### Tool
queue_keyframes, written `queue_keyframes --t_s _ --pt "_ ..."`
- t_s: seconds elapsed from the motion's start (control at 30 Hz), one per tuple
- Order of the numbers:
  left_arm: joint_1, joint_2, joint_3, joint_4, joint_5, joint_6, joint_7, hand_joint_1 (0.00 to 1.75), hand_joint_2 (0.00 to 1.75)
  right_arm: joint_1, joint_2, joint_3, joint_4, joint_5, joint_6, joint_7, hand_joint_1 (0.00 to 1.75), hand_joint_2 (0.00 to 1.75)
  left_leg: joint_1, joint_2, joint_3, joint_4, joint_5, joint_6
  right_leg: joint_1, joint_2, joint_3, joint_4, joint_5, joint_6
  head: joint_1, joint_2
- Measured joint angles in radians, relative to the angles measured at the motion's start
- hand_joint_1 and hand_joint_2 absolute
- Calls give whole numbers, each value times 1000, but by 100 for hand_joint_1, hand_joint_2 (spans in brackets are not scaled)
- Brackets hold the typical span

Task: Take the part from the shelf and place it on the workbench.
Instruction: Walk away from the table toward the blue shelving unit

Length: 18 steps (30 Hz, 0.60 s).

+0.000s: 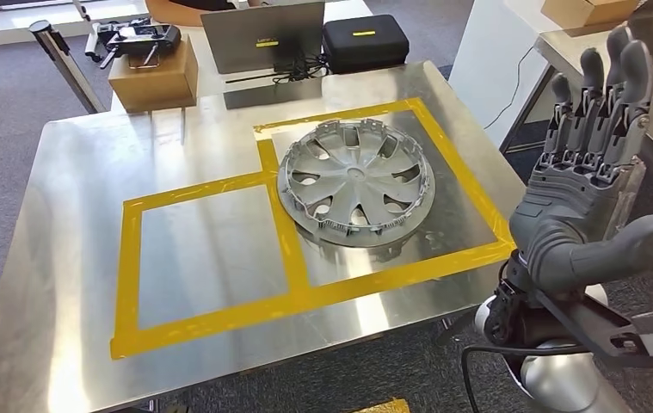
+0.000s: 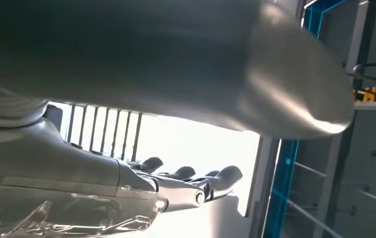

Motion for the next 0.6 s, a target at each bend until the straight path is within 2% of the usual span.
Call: queue_keyframes --t_s 0.03,0.07,0.1,0.13,0.17,0.2,0.23,0.27,0.33,0.4,0.43,0.47,0.53,0.57,0.6 --pt "0 -1 0 0 -1 -1 1 0 0 0 0 1 1 -2 0 0 0 0 1 1 1 1 -1 0 -2 -1 -33 62 -24 6 2 0" --pt "0 -2 0 0 -1 -1 1 0 0 1 0 3 1 -3 1 0 0 0 2 1 2 2 -3 -2 -4 -1 -57 104 -33 12 3 0" --pt "1 -3 0 0 -1 -2 2 0 0 1 0 5 2 -4 1 0 0 0 5 1 2 5 -5 -4 -6 -1 -65 113 -23 18 3 0" --pt "1 -4 0 0 -2 -2 2 0 0 0 0 7 3 -5 2 0 0 0 8 0 2 10 -10 -9 -9 -2 -53 83 7 24 4 0" --pt "1 -5 0 0 -2 -2 3 0 0 -1 0 8 4 -5 2 0 0 0 13 -2 2 19 -17 -16 -13 -3 -26 22 47 30 4 0" --pt "1 -4 0 0 -3 -2 3 0 0 -4 0 9 5 -5 3 0 0 0 15 -3 0 31 -26 -25 -15 -2 2 -36 72 35 6 0" --pt "0 -4 0 0 -4 -2 3 0 0 -5 0 10 6 -5 3 0 0 0 15 -5 -5 45 -35 -35 -16 0 22 -80 86 30 9 0" --pt "0 -3 0 1 -4 -2 4 0 0 -5 0 12 7 -6 3 0 0 0 13 -6 -9 55 -41 -43 -15 2 31 -101 88 22 9 0" --pt "0 -4 0 1 -4 -2 5 0 0 -5 1 14 8 -8 4 1 0 0 11 -7 -14 63 -43 -52 -13 6 26 -94 78 -5 6 0" --pt "0 -4 -1 1 -4 -2 6 0 0 -7 3 15 8 -8 5 2 0 0 14 -4 -17 73 -53 -57 -12 2 24 -91 77 -21 -1 0" --pt "0 -4 -1 0 -4 -2 6 0 0 -9 4 15 9 -8 6 2 0 0 13 -1 -28 100 -73 -56 -12 0 25 -91 77 -28 -3 0" --pt "-1 -5 -1 0 -5 -2 6 0 0 -10 6 16 9 -8 6 2 0 0 11 1 -47 147 -103 -55 -11 -3 25 -92 78 -34 -6 0" --pt "0 -5 -1 0 -5 -2 7 0 0 -12 8 18 10 -8 7 2 0 0 4 2 -106 284 -168 -48 -5 -7 25 -92 79 -41 -10 0" --pt "1 -5 -1 0 -5 -2 8 0 0 -12 8 19 11 -9 8 2 0 0 0 2 -129 337 -184 -43 -1 -8 24 -92 79 -42 -11 0" --pt "1 -5 -1 0 -5 -1 9 0 0 -12 9 21 12 -9 8 2 0 0 -4 2 -138 357 -182 -37 3 -8 24 -92 79 -44 -11 0"
